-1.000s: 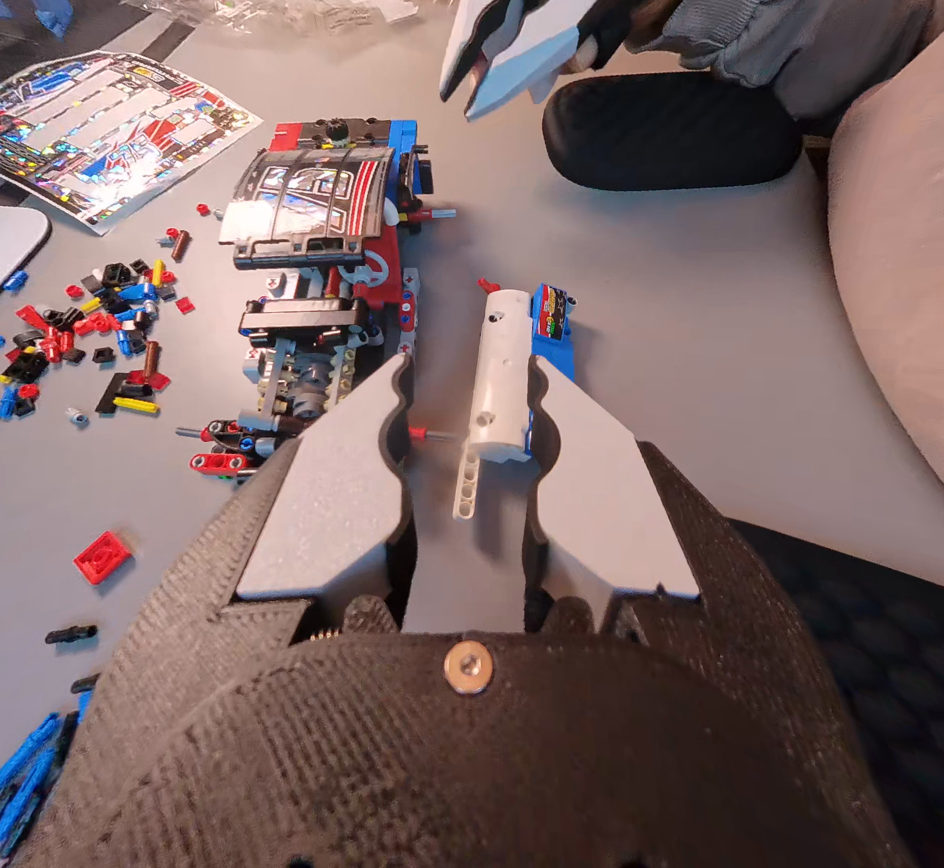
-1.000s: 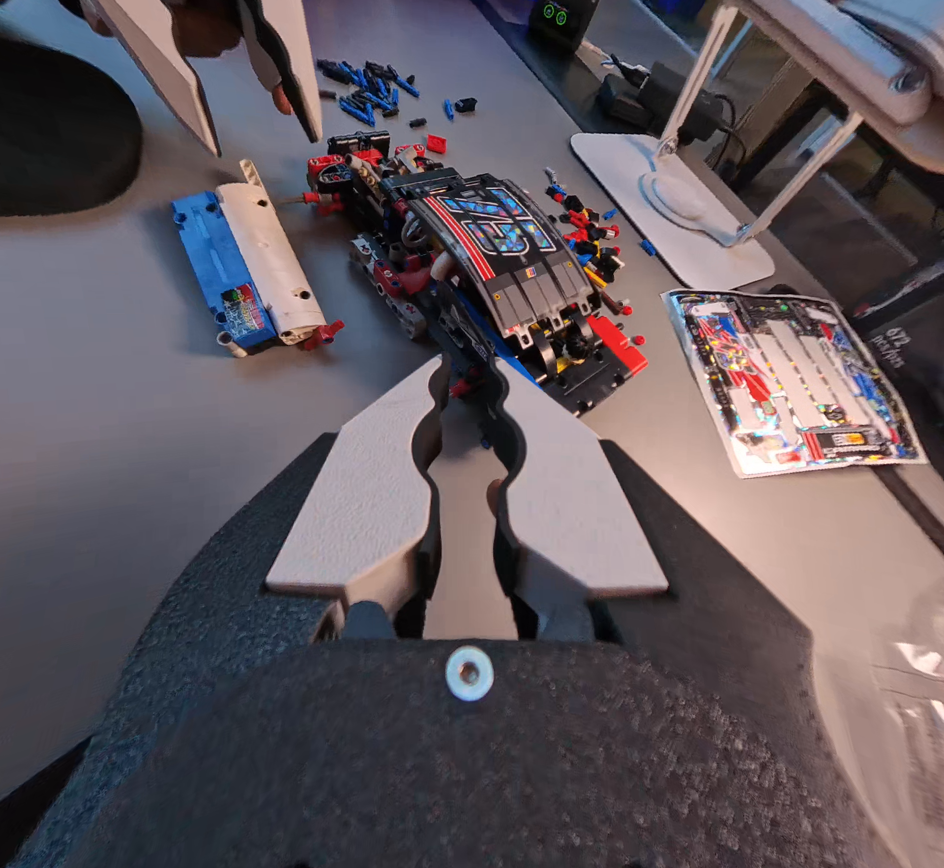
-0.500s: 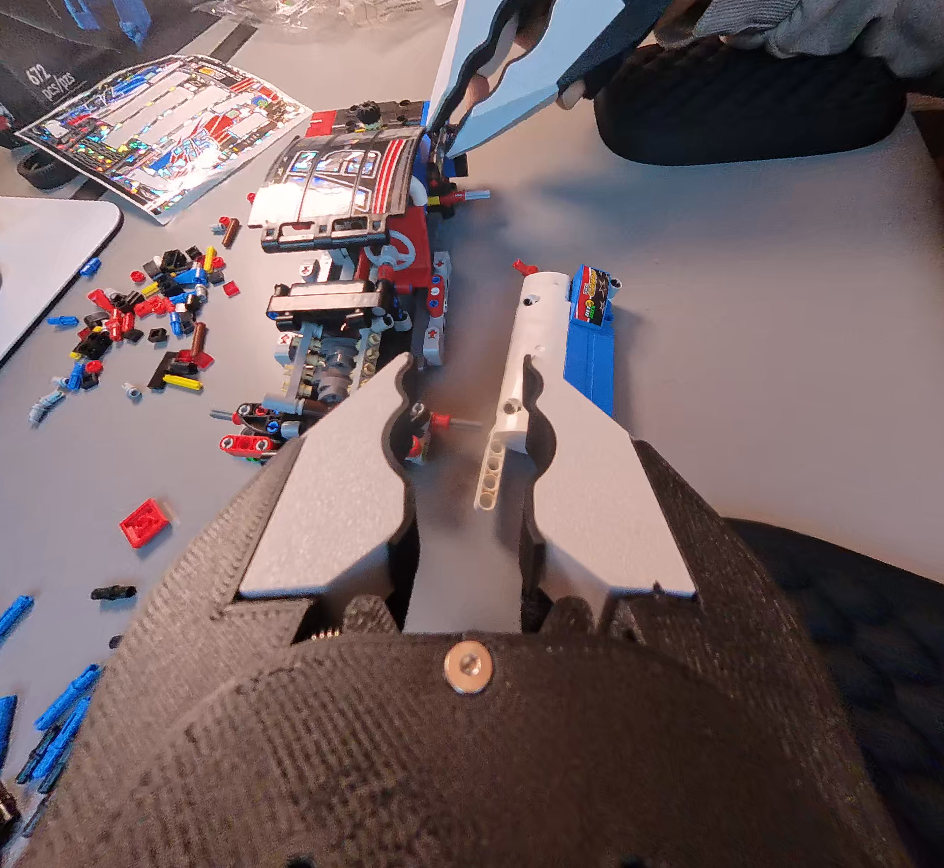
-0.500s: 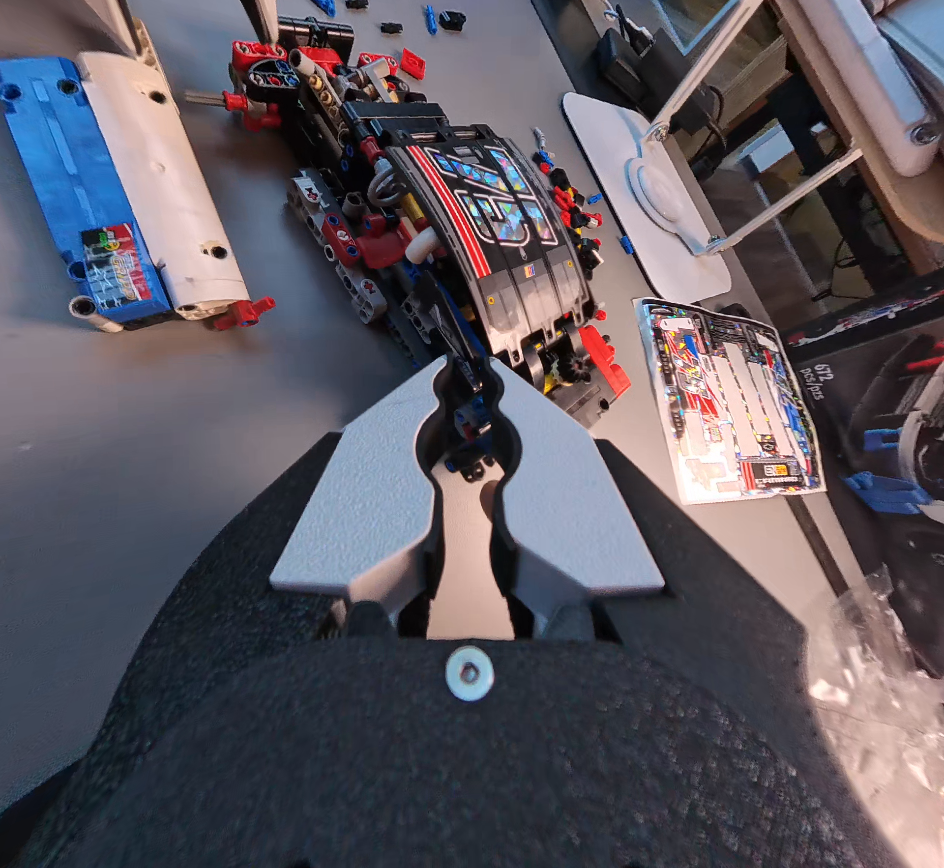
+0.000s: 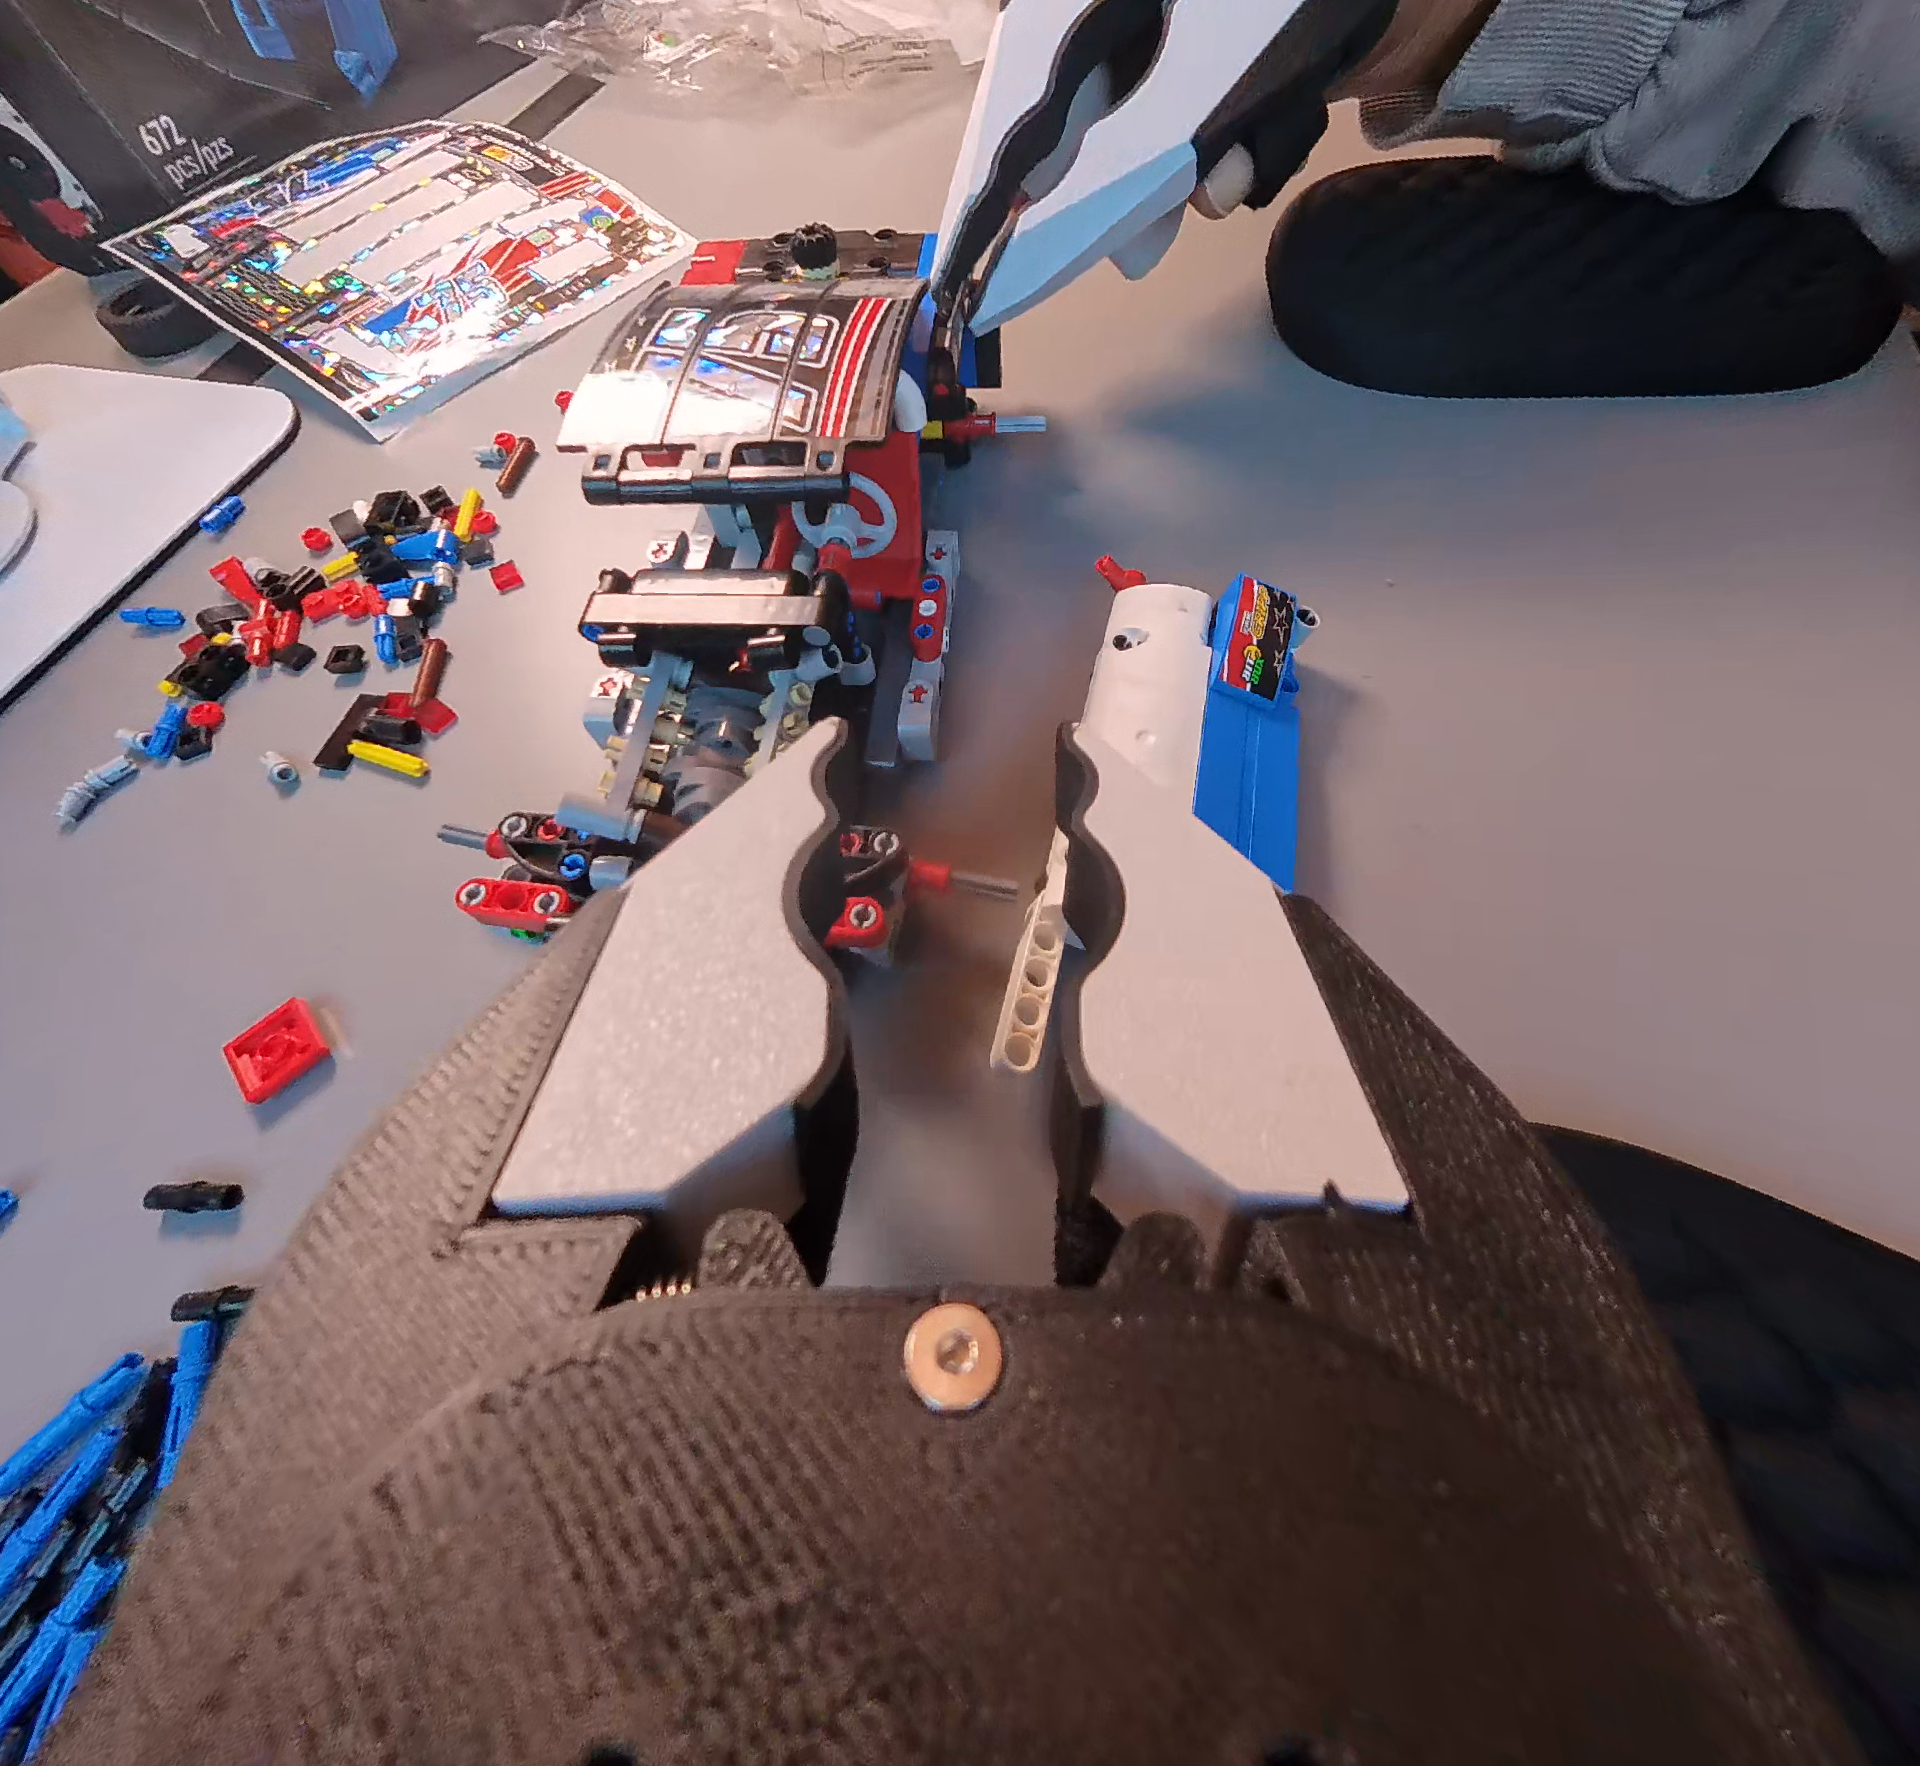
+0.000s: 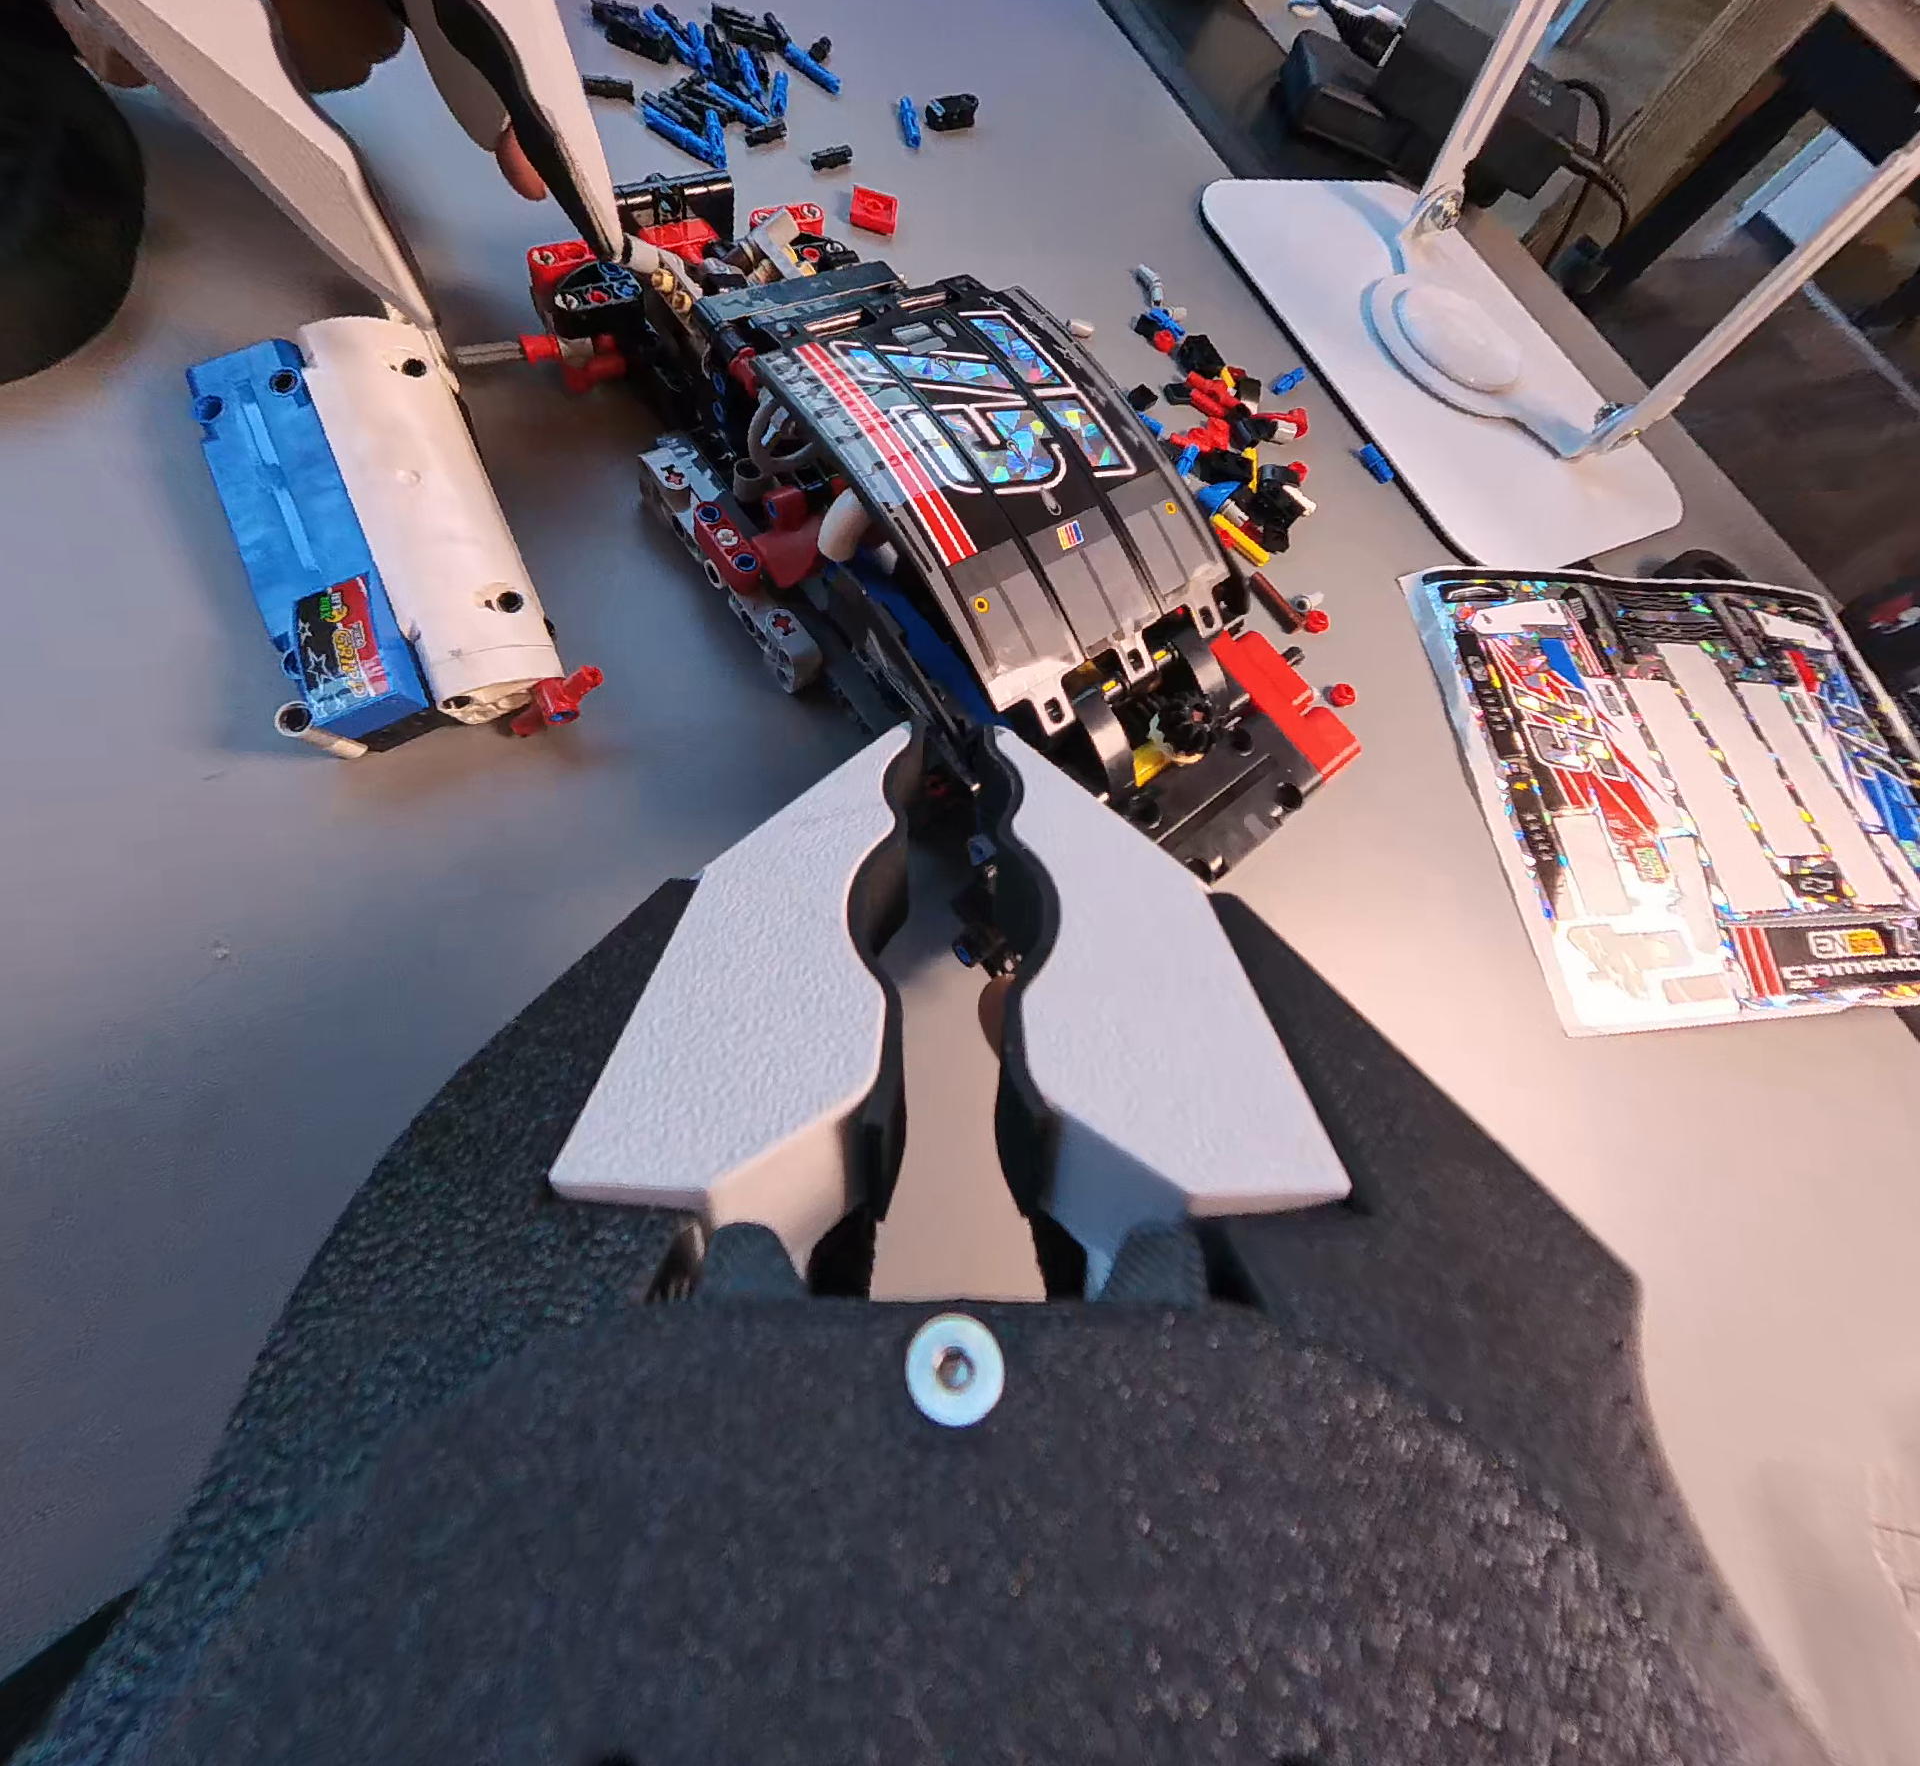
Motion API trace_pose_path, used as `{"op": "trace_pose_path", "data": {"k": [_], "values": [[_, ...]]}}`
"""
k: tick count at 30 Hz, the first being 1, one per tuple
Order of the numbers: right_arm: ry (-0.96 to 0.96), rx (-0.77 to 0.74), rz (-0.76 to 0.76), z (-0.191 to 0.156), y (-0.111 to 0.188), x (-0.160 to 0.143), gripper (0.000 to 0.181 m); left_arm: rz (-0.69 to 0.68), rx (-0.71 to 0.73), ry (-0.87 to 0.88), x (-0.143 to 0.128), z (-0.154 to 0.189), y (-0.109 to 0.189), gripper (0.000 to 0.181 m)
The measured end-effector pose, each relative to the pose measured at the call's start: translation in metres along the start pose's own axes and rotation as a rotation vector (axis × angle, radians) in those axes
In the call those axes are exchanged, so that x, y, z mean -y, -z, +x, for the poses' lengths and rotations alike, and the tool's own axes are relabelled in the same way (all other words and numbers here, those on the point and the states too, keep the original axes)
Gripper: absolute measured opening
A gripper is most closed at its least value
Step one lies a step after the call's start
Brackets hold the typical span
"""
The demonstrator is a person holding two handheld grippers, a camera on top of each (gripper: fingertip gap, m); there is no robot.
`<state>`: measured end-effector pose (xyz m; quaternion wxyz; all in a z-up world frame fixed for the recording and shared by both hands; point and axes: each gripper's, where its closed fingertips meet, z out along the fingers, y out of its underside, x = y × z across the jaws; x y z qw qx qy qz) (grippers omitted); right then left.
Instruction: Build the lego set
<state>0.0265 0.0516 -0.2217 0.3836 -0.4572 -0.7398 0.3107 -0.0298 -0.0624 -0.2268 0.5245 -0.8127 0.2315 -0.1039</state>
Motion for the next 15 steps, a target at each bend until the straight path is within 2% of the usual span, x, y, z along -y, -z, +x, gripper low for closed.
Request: {"op": "trace_pose_path", "data": {"k": [8, 15], "values": [[0.031, -0.044, 0.022, 0.000, 0.000, 0.001, 0.007, 0.031, 0.037, -0.017, 0.005, -0.004, 0.002, 0.037], [0.003, -0.055, 0.064, 0.001, 0.001, -0.001, 0.006, 0.169, 0.205, -0.008, 0.023, -0.032, 0.015, 0.050]]}}
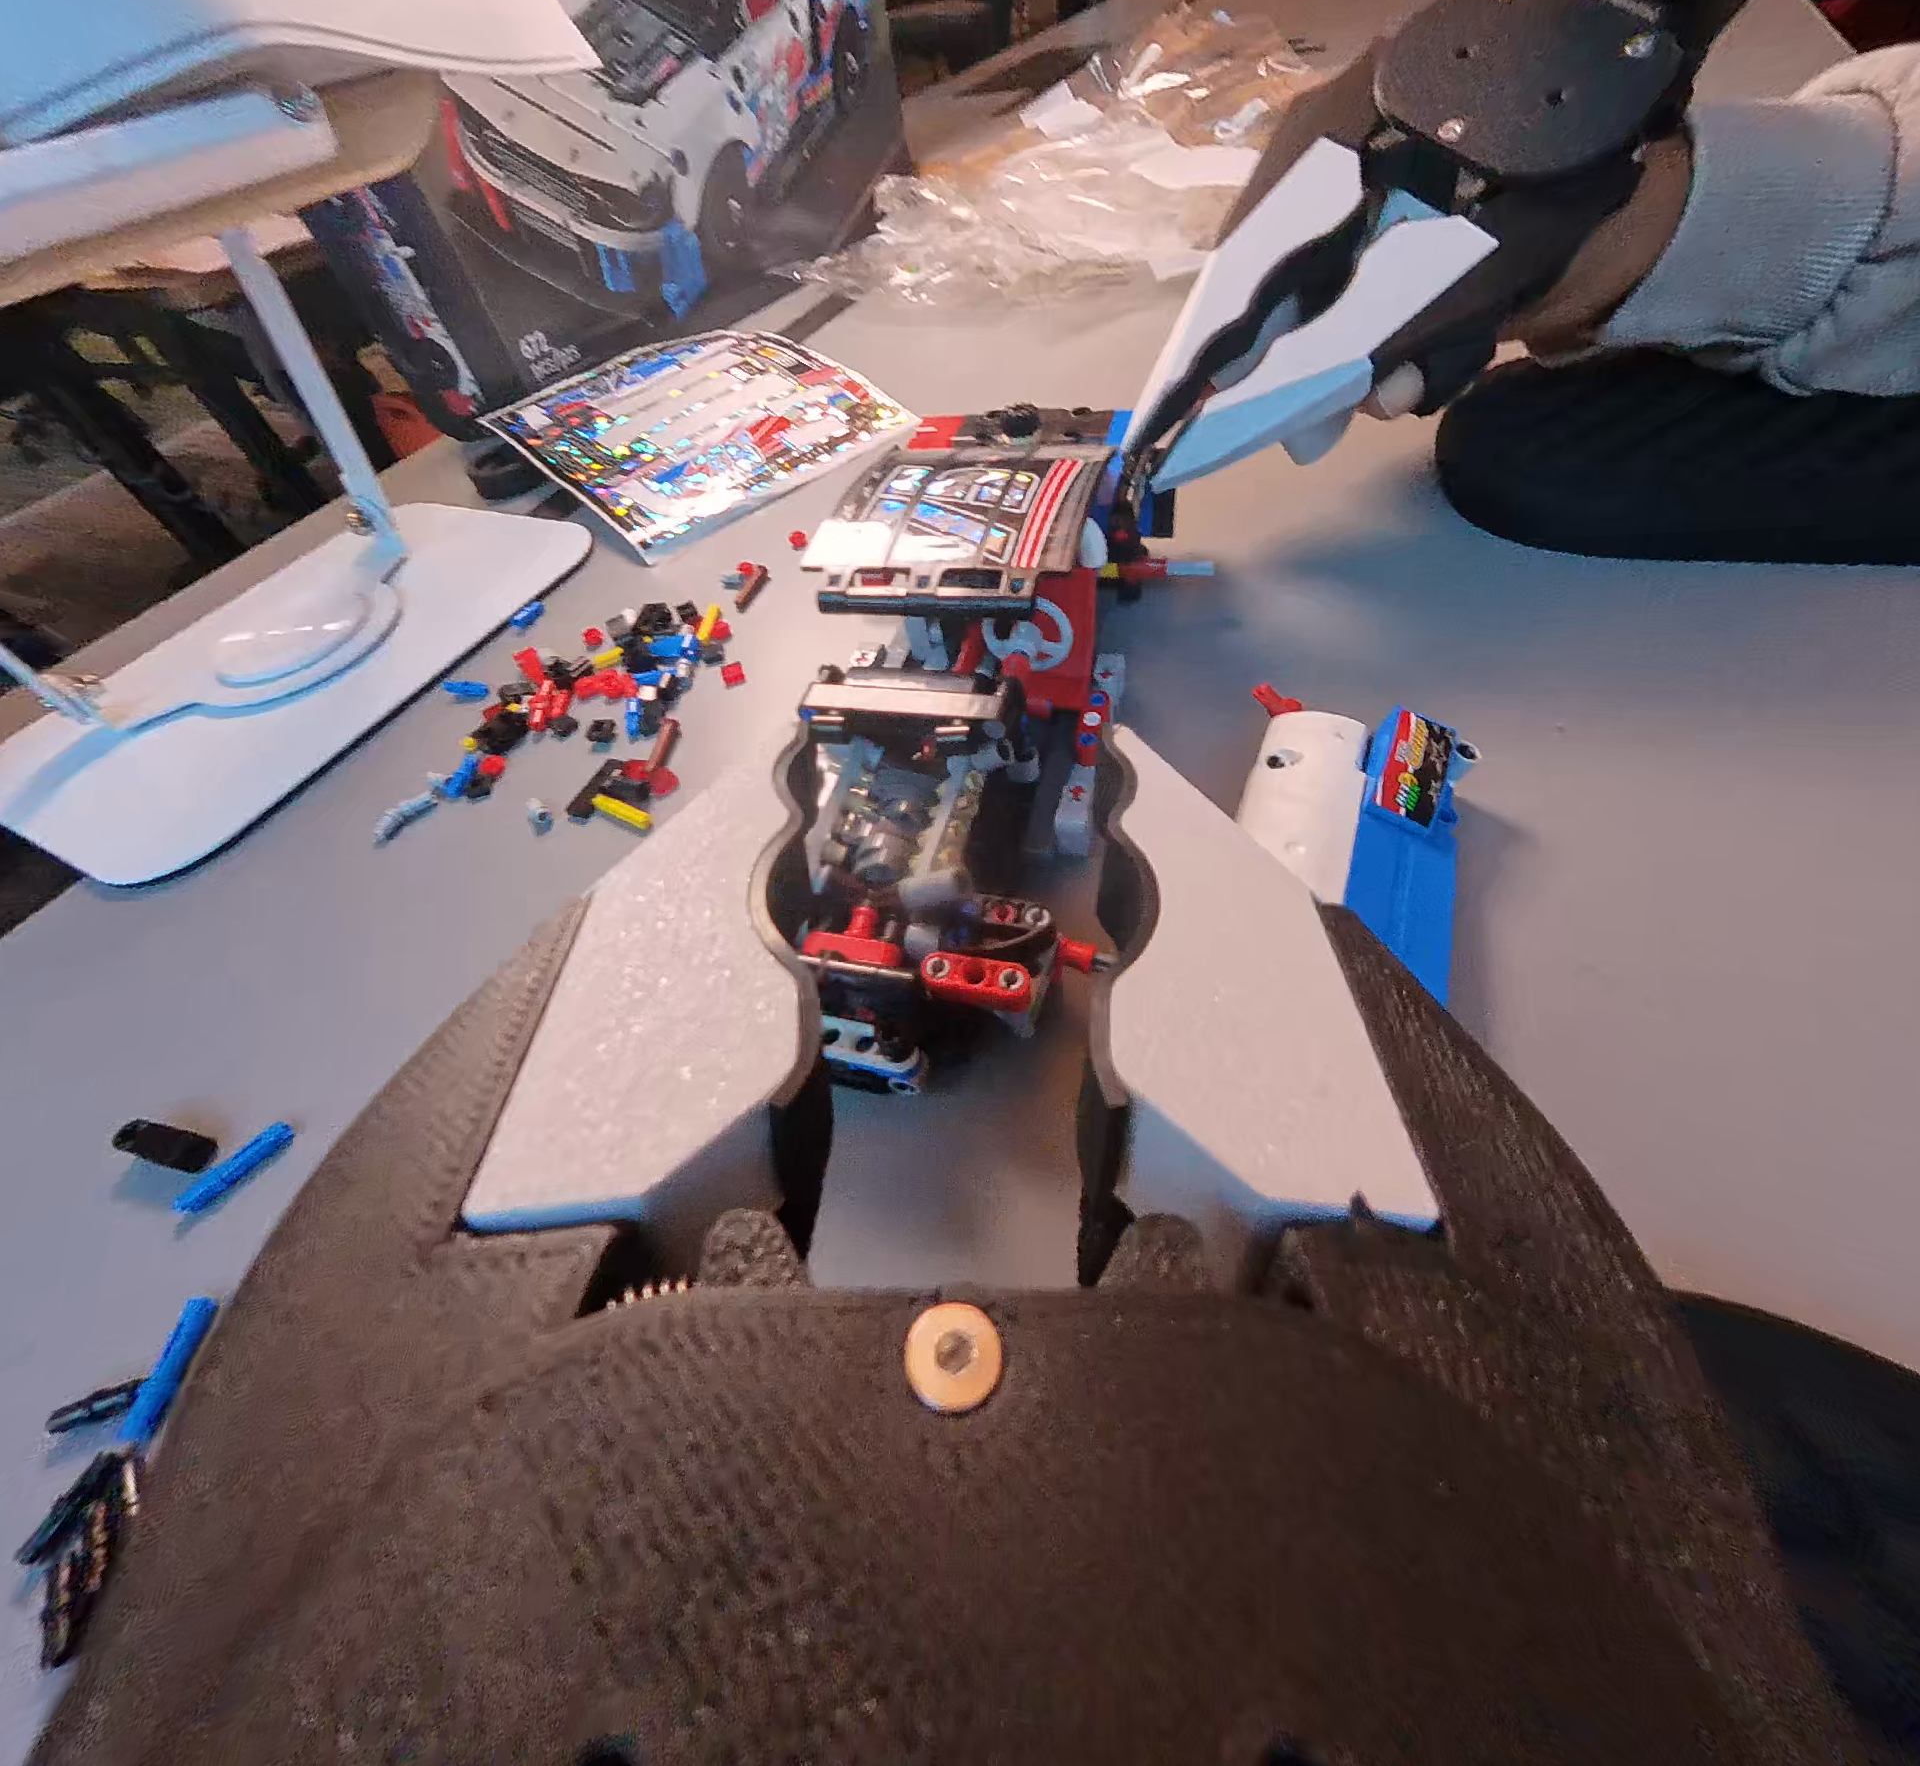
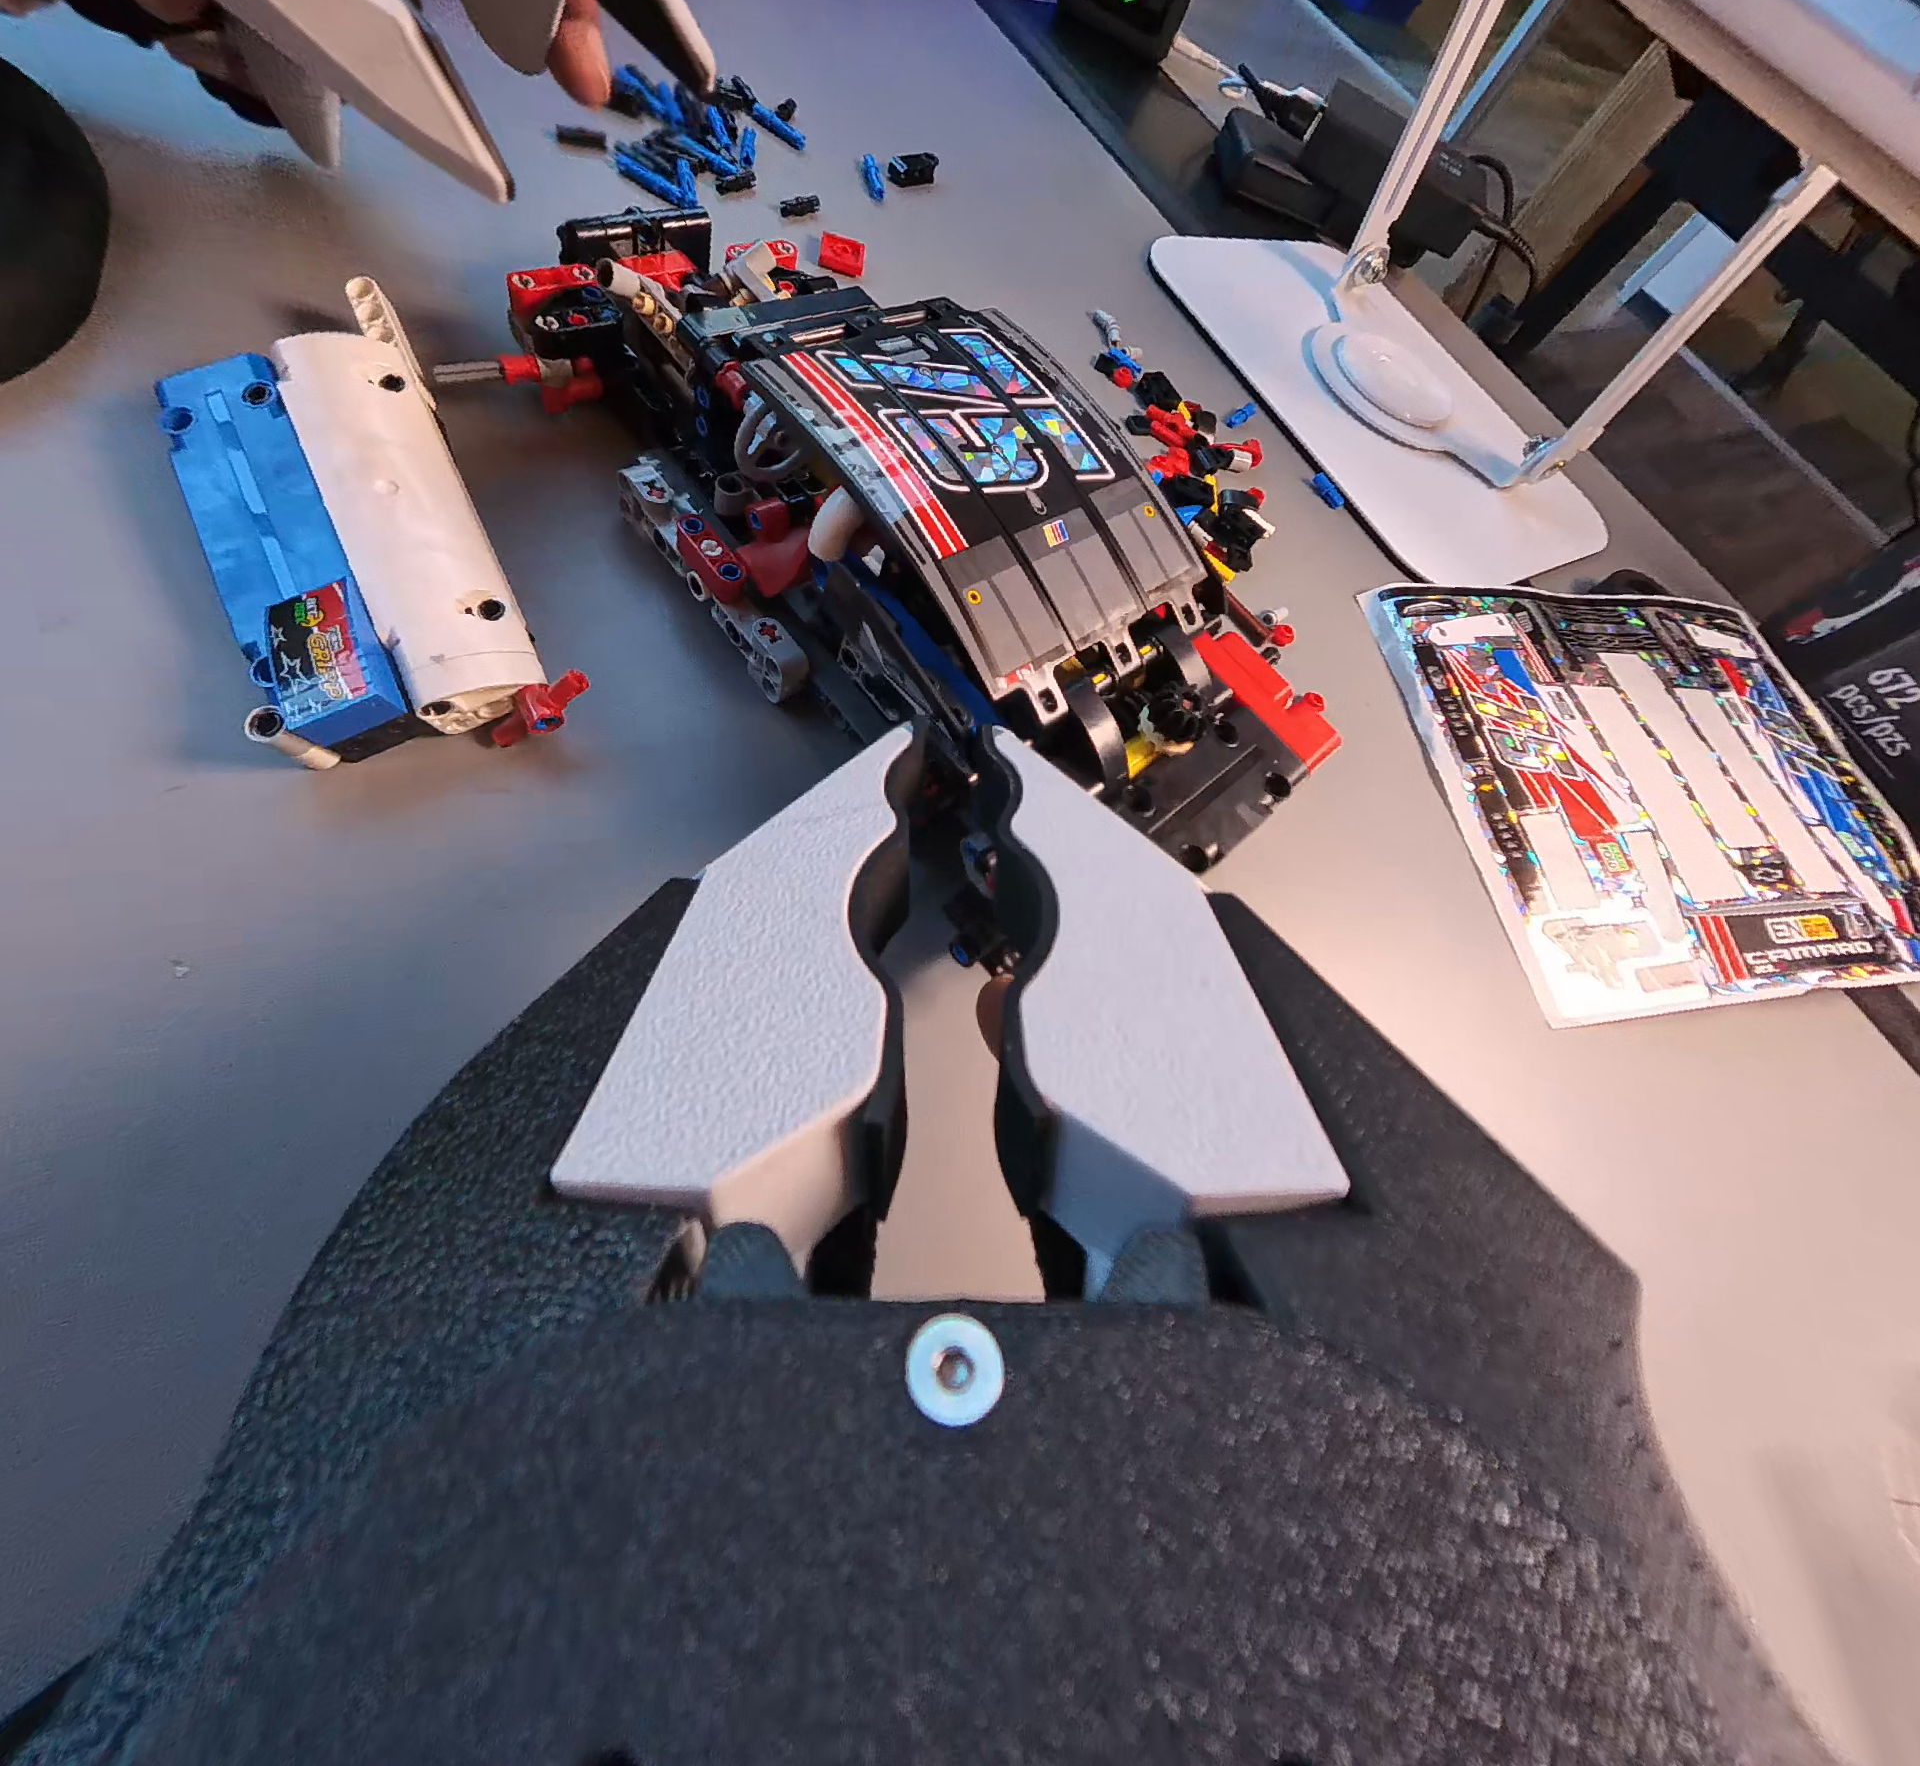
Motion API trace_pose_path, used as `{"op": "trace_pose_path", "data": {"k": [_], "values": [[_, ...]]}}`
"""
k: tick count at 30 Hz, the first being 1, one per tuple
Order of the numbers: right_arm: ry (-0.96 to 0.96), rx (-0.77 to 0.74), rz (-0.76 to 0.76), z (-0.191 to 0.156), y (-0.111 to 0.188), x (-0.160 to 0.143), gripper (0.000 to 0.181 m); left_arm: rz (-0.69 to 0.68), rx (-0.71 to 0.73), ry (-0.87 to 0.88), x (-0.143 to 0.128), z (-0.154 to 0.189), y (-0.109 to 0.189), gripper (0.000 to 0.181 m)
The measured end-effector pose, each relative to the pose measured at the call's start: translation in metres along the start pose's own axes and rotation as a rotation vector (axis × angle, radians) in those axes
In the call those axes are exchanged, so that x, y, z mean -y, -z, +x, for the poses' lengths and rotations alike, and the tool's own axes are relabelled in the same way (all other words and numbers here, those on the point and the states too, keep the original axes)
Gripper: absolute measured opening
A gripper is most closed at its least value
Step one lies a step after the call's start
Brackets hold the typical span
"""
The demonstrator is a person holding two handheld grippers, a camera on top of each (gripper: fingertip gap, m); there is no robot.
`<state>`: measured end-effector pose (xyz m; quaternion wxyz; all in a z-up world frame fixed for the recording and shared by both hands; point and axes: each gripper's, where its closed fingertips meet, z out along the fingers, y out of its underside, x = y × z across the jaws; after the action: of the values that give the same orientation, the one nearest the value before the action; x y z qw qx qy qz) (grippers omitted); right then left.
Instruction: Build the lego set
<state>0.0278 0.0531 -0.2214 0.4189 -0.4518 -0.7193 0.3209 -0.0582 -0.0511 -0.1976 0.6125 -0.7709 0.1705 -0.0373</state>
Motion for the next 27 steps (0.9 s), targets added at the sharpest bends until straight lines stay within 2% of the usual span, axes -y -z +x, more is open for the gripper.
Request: {"op": "trace_pose_path", "data": {"k": [6, 27], "values": [[-0.023, 0.004, 0.016, 0.002, 0.002, -0.003, 0.003, 0.040, 0.079, 0.021, 0.003, -0.015, 0.004, 0.053], [0.006, -0.024, 0.017, 0.002, 0.002, -0.003, 0.003, 0.020, 0.089, 0.020, -0.003, -0.014, 0.000, 0.056]]}}
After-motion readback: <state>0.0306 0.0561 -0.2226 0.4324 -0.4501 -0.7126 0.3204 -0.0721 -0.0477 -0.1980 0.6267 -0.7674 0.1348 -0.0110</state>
